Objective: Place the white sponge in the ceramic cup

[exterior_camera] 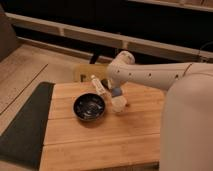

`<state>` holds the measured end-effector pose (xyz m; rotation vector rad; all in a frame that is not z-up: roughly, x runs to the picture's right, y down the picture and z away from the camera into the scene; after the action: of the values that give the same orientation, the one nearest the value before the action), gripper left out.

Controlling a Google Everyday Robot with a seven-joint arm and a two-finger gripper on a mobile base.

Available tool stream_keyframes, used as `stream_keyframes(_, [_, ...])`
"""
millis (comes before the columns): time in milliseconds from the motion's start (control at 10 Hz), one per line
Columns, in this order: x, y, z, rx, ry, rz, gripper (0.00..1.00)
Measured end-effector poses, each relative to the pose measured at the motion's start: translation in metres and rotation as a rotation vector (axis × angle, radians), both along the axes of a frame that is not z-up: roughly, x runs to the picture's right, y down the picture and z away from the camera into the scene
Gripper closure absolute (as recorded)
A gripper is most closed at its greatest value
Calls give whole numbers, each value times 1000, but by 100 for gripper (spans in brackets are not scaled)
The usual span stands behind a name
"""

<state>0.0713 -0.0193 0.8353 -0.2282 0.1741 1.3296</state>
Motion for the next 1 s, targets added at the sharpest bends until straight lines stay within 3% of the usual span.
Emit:
stream_keyframes(400, [17,15,-3,-8,17,41,100])
stream_keyframes(700, [24,33,3,-41,22,65,100])
stream_keyframes(1000, [16,43,11,-71,2,49,100])
